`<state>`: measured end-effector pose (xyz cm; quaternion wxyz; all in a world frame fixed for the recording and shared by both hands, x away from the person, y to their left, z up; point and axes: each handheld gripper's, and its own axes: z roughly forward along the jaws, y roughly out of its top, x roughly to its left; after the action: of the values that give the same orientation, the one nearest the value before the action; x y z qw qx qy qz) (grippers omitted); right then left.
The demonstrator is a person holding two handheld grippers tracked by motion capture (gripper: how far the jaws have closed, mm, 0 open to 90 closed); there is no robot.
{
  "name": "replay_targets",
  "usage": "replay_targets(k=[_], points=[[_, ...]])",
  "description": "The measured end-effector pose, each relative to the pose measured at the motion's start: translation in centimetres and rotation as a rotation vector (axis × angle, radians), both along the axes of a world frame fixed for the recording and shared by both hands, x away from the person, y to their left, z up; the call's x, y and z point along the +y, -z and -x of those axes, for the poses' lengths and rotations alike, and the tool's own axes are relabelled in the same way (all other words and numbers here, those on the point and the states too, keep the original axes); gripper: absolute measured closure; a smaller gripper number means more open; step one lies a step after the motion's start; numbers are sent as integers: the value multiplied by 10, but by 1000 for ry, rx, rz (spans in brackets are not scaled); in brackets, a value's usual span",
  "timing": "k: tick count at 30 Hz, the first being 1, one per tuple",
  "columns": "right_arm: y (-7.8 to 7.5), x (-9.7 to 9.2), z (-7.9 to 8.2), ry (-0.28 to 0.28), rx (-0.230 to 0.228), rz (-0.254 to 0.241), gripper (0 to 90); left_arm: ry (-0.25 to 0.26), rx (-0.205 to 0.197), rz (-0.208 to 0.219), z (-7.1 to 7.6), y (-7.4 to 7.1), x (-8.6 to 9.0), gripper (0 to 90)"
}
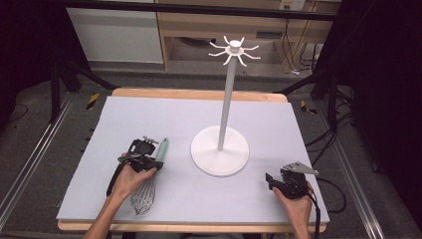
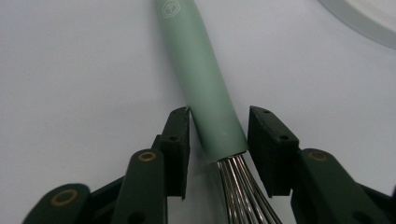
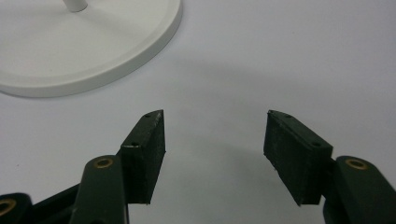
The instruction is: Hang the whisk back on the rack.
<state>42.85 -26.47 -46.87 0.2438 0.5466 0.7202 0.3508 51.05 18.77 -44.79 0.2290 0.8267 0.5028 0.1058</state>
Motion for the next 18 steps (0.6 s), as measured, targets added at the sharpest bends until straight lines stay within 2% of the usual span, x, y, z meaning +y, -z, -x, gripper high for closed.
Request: replay_targets(k=[5,13,14,18], points=[[0,0,0,-3,4,-5,400,-8,22,4,-1,2,0,619],[0,0,0,-9,3,-6,416,7,42,-25,-2,0,2,674],[0,0,0,-9,3,-5,417,22,41,-42,-1,-1,4,674],[1,1,0,-11,7,-3,414,27,44,-30,-1,-1,8,678]])
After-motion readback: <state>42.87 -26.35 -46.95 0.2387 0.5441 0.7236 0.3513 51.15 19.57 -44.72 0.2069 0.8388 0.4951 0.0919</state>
